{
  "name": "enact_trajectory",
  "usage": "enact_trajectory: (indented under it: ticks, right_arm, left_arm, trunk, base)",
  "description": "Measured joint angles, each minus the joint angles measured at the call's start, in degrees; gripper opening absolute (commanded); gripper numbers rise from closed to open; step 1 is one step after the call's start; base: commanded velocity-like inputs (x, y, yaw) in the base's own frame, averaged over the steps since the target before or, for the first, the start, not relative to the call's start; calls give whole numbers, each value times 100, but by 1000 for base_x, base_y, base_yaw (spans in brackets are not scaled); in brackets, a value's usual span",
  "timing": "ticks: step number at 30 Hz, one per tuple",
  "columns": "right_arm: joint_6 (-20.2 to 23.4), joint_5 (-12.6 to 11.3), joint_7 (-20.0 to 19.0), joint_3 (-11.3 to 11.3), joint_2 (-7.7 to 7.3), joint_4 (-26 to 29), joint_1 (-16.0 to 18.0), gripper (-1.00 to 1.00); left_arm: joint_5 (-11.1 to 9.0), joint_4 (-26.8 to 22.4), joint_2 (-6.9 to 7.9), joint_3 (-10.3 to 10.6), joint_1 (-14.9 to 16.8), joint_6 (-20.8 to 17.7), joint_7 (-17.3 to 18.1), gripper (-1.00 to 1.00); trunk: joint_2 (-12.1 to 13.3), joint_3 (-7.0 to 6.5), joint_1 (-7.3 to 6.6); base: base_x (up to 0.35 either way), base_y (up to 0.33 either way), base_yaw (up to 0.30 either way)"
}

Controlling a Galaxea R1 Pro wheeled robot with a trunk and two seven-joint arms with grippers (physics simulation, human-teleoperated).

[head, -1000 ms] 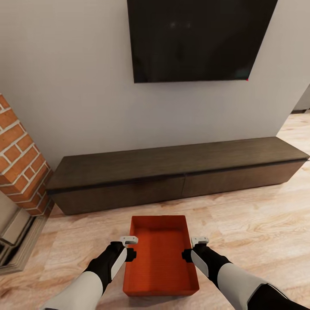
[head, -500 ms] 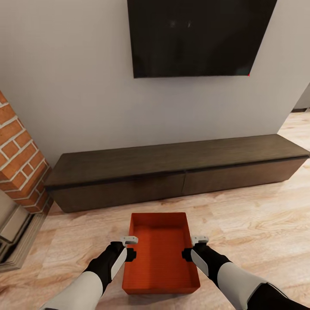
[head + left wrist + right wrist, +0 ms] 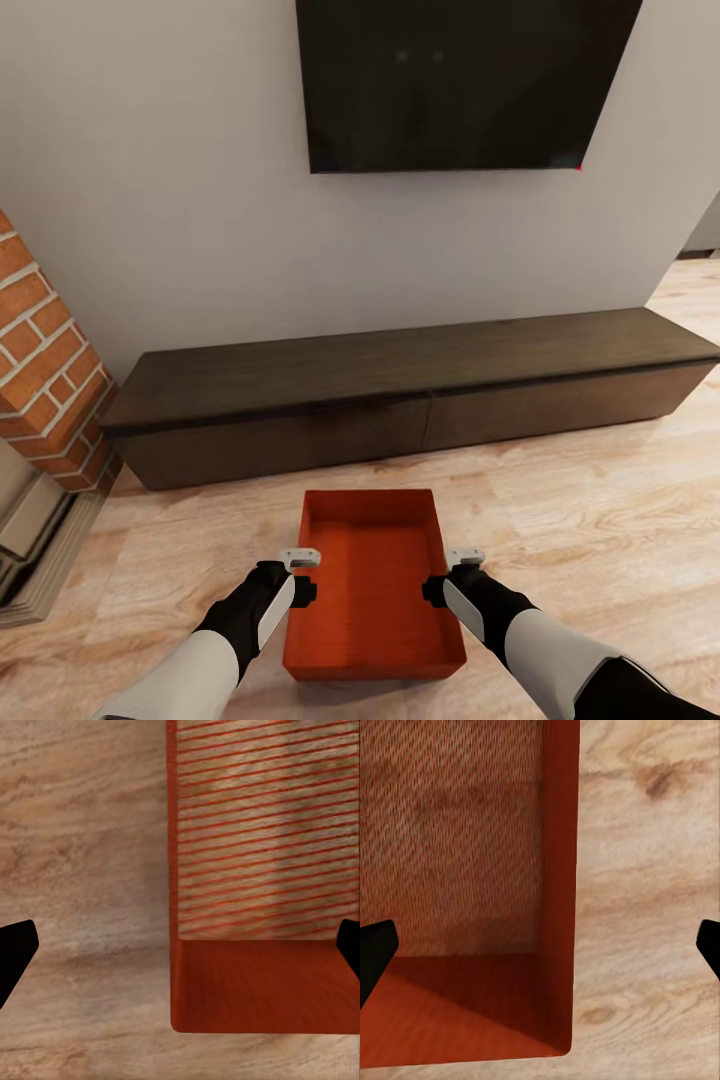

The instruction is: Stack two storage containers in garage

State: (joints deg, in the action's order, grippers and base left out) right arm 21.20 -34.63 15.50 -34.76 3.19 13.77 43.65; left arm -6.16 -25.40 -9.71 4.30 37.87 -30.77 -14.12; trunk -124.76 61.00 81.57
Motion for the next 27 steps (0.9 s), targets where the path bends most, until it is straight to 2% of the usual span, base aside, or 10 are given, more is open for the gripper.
enact_trajectory:
  ticks: [13, 17, 25, 27]
  right_arm:
    - [0, 0, 0, 0, 0, 0, 0, 100]
    - [0, 1, 0, 0, 0, 0, 0, 100]
    - [0, 0, 0, 0, 0, 0, 0, 100]
    - [0, 1, 0, 0, 0, 0, 0, 100]
  left_arm:
    - [0, 0, 2, 7, 0, 4, 0, 100]
    - [0, -5, 0, 2, 0, 8, 0, 100]
    - [0, -2, 1, 0, 0, 2, -1, 100]
    - [0, -2, 0, 3, 0, 1, 0, 100]
  trunk:
    - [-521, 233, 286]
    - [-523, 234, 286]
    - [-842, 377, 461]
    - [-844, 377, 462]
  base:
    - [0, 0, 0]
    - [0, 0, 0]
    - [0, 0, 0]
    - [0, 0, 0]
